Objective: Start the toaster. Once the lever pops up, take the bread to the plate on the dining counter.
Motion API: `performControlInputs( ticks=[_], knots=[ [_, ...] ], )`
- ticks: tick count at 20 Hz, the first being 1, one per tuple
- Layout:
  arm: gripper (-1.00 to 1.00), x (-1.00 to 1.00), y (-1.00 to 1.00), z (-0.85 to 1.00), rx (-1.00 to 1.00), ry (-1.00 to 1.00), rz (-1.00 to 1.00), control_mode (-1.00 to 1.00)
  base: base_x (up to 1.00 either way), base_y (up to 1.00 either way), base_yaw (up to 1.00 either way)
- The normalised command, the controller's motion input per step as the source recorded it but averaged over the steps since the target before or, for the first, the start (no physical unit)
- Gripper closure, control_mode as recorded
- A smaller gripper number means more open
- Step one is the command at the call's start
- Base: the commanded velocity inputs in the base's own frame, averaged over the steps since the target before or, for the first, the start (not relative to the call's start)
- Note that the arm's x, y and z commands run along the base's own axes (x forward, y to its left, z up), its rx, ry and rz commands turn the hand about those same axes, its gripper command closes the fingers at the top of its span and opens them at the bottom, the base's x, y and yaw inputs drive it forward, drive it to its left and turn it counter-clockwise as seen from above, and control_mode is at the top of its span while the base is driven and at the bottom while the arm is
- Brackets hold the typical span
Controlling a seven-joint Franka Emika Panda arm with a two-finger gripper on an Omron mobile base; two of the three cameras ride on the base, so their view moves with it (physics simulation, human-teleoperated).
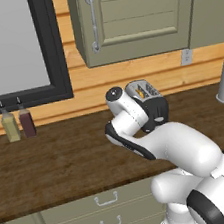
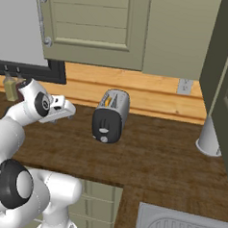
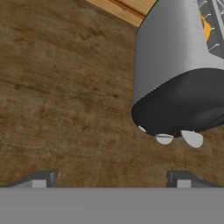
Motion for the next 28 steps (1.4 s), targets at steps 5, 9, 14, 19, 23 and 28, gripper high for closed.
performControlInputs(
  ticks=[5,9,14,19,23,28],
  knots=[
    [-1.0,0.0,0.0,0.0,0.0,0.0,0.0,-1.0,0.0,0.0,0.0],
    [-1.0,0.0,0.0,0.0,0.0,0.0,0.0,-1.0,0.0,0.0,0.0],
    [-1.0,0.0,0.0,0.0,0.0,0.0,0.0,-1.0,0.0,0.0,0.0],
    [-1.0,0.0,0.0,0.0,0.0,0.0,0.0,-1.0,0.0,0.0,0.0],
    [-1.0,0.0,0.0,0.0,0.0,0.0,0.0,-1.0,0.0,0.0,0.0],
    [-1.0,0.0,0.0,0.0,0.0,0.0,0.0,-1.0,0.0,0.0,0.0]
  ],
)
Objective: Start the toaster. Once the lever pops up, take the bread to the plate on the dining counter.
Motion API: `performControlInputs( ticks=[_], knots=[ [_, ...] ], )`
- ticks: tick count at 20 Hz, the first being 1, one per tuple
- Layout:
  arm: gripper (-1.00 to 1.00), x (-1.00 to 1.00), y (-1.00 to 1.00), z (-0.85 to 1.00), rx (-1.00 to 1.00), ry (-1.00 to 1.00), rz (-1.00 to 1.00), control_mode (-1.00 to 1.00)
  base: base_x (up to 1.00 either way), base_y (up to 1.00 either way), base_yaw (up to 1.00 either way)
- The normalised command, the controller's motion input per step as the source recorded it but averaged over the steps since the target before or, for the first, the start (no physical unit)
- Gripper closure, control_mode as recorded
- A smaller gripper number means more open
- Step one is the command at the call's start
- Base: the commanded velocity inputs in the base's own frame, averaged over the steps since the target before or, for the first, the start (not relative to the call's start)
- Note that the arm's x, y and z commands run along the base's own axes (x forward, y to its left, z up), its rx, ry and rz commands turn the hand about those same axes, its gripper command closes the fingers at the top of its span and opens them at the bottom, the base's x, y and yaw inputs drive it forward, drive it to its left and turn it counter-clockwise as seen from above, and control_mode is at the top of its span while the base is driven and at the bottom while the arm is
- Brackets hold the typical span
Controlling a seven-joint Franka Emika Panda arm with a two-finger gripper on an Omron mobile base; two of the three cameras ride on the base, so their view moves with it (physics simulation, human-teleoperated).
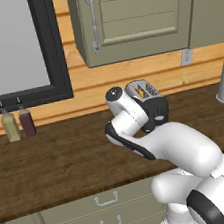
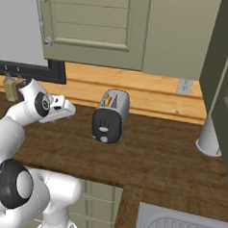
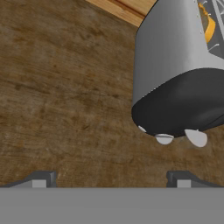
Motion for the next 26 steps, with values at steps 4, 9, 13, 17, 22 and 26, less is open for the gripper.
performControlInputs(
  ticks=[4,9,13,17,22,26],
  knots=[
    [-1.0,0.0,0.0,0.0,0.0,0.0,0.0,-1.0,0.0,0.0,0.0],
    [-1.0,0.0,0.0,0.0,0.0,0.0,0.0,-1.0,0.0,0.0,0.0],
    [-1.0,0.0,0.0,0.0,0.0,0.0,0.0,-1.0,0.0,0.0,0.0],
    [-1.0,0.0,0.0,0.0,0.0,0.0,0.0,-1.0,0.0,0.0,0.0],
    [-1.0,0.0,0.0,0.0,0.0,0.0,0.0,-1.0,0.0,0.0,0.0],
    [-1.0,0.0,0.0,0.0,0.0,0.0,0.0,-1.0,0.0,0.0,0.0]
  ],
)
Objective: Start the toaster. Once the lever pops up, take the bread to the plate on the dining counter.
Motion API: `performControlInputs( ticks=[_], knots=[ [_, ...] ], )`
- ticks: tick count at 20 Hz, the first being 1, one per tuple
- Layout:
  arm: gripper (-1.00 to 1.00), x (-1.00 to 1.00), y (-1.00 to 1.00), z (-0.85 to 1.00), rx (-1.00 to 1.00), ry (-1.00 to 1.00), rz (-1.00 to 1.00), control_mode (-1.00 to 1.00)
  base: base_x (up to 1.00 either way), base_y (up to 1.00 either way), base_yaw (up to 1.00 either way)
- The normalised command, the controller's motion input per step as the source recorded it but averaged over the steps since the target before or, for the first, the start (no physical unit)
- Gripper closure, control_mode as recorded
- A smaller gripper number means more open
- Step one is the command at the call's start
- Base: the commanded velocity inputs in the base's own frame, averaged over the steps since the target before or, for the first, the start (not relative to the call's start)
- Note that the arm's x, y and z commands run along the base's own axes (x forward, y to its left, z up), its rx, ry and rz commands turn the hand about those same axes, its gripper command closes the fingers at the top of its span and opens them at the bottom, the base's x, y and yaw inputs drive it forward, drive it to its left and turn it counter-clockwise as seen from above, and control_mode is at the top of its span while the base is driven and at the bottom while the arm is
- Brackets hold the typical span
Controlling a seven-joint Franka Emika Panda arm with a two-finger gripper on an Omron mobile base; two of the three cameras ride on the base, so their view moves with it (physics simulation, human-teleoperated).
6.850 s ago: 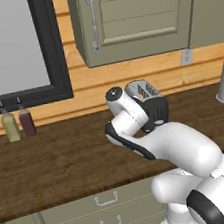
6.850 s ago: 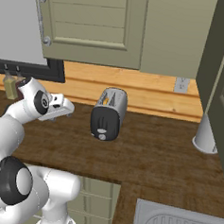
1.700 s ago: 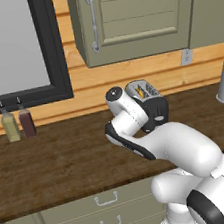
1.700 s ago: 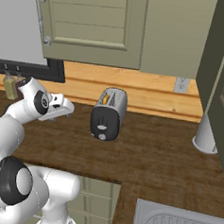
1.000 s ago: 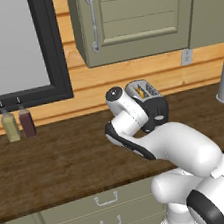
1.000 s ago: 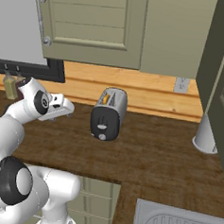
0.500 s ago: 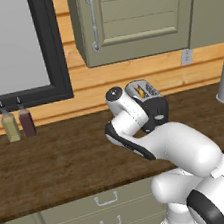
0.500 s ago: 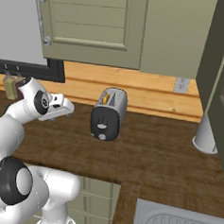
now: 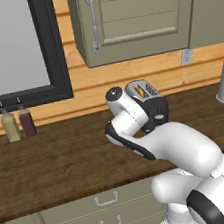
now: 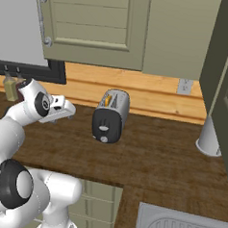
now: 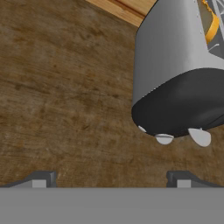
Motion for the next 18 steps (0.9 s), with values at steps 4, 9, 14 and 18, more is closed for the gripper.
performControlInputs(
  ticks=[4,9,14,18],
  knots=[
    [-1.0,0.0,0.0,0.0,0.0,0.0,0.0,-1.0,0.0,0.0,0.0],
    [-1.0,0.0,0.0,0.0,0.0,0.0,0.0,-1.0,0.0,0.0,0.0],
    [-1.0,0.0,0.0,0.0,0.0,0.0,0.0,-1.0,0.0,0.0,0.0],
    [-1.0,0.0,0.0,0.0,0.0,0.0,0.0,-1.0,0.0,0.0,0.0]
  ],
)
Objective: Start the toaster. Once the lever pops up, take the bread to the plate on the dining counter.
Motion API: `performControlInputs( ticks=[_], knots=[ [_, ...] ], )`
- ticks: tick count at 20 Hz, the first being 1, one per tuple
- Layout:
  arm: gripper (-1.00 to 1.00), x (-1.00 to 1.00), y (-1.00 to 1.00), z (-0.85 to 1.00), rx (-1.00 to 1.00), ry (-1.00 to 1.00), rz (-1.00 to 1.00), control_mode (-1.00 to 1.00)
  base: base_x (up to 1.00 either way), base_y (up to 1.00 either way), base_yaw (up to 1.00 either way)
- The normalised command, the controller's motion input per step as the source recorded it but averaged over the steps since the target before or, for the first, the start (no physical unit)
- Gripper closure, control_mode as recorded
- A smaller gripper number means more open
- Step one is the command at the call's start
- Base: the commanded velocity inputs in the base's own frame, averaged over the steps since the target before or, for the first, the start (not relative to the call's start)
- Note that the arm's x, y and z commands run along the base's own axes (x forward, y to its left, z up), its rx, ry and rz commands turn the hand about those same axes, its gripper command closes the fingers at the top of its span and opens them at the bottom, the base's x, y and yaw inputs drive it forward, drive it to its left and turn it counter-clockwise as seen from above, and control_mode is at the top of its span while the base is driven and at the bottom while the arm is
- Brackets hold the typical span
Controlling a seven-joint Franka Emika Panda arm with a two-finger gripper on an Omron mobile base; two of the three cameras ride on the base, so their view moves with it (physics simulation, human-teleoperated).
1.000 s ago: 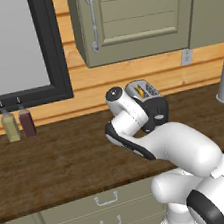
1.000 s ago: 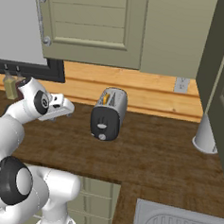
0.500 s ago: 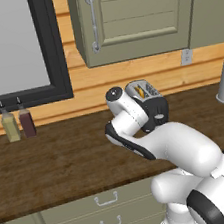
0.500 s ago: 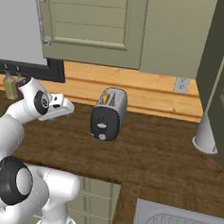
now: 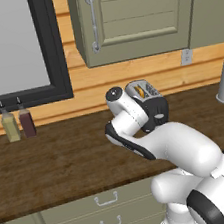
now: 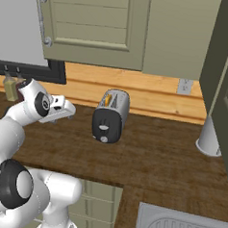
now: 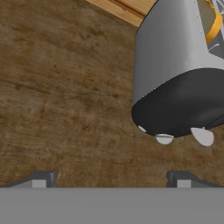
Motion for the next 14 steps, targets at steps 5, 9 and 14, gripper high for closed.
performControlInputs(
  ticks=[5,9,14],
  knots=[
    [-1.0,0.0,0.0,0.0,0.0,0.0,0.0,-1.0,0.0,0.0,0.0],
    [-1.0,0.0,0.0,0.0,0.0,0.0,0.0,-1.0,0.0,0.0,0.0],
    [-1.0,0.0,0.0,0.0,0.0,0.0,0.0,-1.0,0.0,0.0,0.0]
  ],
)
